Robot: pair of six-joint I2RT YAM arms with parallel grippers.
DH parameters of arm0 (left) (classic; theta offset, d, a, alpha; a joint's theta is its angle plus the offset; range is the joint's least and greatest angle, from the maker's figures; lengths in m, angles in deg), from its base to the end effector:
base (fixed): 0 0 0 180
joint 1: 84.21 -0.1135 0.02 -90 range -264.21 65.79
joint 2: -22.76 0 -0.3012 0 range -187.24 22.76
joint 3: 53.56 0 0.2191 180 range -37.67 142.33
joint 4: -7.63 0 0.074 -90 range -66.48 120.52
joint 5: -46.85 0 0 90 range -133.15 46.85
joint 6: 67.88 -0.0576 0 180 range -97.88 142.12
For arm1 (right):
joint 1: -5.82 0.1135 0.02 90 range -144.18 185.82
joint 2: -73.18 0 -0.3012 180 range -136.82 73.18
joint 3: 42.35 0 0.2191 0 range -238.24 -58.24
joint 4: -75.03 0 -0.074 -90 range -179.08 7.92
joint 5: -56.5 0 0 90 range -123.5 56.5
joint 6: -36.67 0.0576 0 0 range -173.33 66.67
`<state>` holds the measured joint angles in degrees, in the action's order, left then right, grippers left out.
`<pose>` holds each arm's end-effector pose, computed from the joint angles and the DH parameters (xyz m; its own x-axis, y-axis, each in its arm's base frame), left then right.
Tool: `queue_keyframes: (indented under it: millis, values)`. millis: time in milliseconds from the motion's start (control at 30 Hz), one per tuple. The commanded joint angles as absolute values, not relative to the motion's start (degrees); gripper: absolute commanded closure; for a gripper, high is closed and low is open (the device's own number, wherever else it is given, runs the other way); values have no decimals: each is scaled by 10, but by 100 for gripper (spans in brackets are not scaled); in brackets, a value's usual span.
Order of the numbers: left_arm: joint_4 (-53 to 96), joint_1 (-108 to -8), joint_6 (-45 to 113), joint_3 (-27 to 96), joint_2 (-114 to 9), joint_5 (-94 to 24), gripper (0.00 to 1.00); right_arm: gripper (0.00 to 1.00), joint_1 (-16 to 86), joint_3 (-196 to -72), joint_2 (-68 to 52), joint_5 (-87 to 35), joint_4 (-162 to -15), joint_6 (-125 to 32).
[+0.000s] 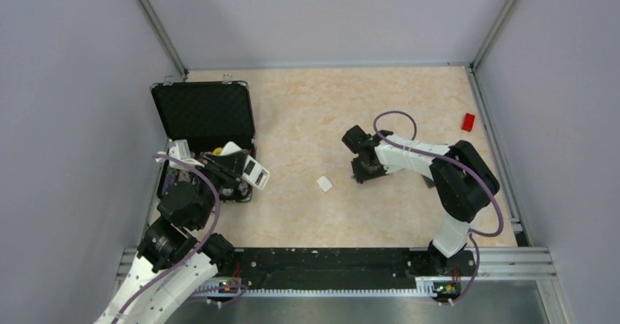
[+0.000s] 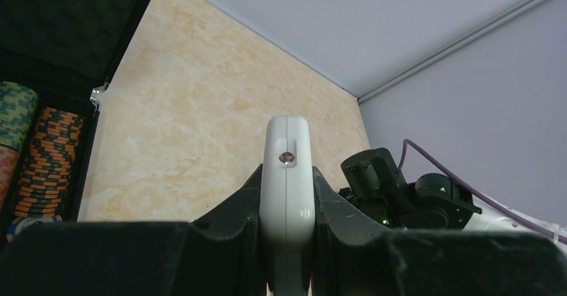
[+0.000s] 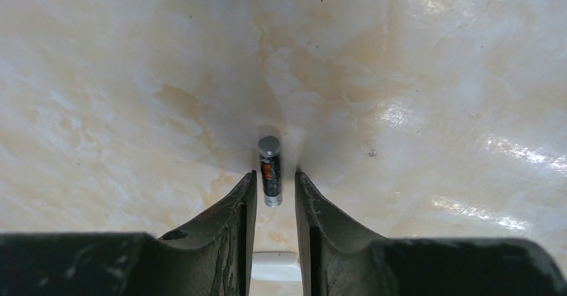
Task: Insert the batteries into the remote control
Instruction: Pick up the battery from the center of the board.
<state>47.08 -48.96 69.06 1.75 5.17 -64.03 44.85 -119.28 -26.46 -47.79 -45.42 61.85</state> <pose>0.0396 -0.0028 0.3347 -0.1983 -0.6958 -0.6903 0.1515 0.6741 -0.7230 0.2343 0.1716 0.1972 -0.2014 0.9657 -0.1640 0.9452 0.2355 0.2259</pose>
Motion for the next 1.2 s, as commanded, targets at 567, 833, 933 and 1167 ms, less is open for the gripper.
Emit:
queue_keyframes:
  millis: [567,833,933,1167]
  values:
    - [412,-491,672,10,37,-672,100,85,443,-1278,-379,-434,-374,546]
    - [412,-491,679,10,26,-663,100,100,442,-1282,-335,-462,-374,459]
    - [412,-491,687,10,16,-646,100,100,442,-1271,-279,-475,-391,390]
    - [380,-492,718,-11,-19,-571,100,100,442,-1171,-88,-400,-515,237]
